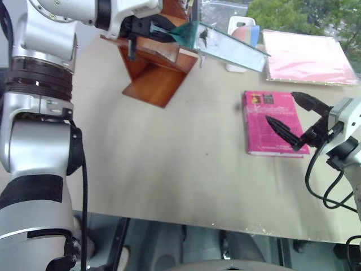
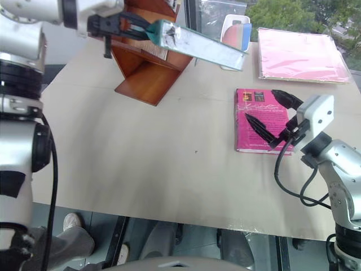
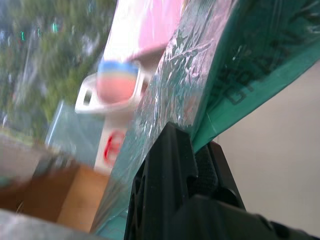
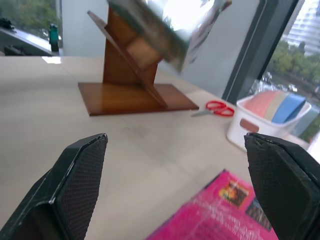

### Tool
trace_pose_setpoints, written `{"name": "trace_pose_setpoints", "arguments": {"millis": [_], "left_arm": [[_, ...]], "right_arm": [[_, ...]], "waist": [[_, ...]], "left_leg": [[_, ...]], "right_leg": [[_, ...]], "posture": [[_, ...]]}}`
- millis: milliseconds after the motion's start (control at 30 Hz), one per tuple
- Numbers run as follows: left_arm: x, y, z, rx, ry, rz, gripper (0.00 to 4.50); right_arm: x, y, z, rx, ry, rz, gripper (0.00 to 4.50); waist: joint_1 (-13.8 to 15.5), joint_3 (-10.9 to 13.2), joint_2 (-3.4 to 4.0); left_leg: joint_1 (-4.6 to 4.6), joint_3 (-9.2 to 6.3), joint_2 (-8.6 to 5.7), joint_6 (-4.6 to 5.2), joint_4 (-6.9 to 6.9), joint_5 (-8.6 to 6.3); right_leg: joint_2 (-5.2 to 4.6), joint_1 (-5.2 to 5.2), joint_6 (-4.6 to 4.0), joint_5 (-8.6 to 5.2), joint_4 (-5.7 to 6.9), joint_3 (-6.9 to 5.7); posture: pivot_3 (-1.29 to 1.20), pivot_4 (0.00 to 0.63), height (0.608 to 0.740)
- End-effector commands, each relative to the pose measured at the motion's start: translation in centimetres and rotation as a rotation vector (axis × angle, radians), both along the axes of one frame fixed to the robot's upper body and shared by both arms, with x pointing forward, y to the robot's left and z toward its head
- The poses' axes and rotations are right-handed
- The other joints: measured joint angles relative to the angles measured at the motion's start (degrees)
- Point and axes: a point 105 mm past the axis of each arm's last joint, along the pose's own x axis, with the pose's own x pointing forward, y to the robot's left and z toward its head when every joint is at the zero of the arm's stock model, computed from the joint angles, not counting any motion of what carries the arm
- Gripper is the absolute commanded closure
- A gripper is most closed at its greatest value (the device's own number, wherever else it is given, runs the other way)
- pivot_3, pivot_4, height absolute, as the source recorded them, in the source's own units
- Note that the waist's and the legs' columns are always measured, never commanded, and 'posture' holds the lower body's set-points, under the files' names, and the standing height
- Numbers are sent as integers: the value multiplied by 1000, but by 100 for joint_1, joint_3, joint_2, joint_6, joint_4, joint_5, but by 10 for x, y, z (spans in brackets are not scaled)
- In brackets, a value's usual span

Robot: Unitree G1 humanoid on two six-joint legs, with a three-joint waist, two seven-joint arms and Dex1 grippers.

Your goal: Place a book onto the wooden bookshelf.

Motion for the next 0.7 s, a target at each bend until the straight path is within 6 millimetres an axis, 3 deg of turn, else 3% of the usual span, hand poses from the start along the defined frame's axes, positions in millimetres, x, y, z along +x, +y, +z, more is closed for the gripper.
{"name": "trace_pose_setpoints", "arguments": {"millis": [33,200,300,467,700], "left_arm": [[-4,22,27,17,-82,113,4390],[3,48,34,58,-111,245,4390],[16,74,19,118,-83,375,4390],[31,95,-2,167,-47,494,4390],[44,98,-23,195,-6,527,4390]], "right_arm": [[4,3,12,-18,-76,16,0],[12,12,17,-22,-97,61,0],[21,19,19,-50,-112,83,0],[26,35,34,-61,-167,139,0],[19,57,51,-31,-242,218,0]], "waist": [[0,2,2],[30,13,6],[20,15,8],[15,25,15],[-109,25,19]], "left_leg": [[0,1,0,0,0,0],[0,0,2,-1,1,1],[0,3,1,0,3,0],[0,4,6,-2,3,2],[11,7,15,-6,11,6]], "right_leg": [[0,-1,0,0,0,1],[0,-1,0,0,2,-1],[-1,-2,0,0,2,1],[2,-8,0,0,12,2],[10,-16,-1,0,52,10]], "posture": [[0,150,740],[0,150,740],[0,150,740],[0,150,740],[0,150,740]]}}
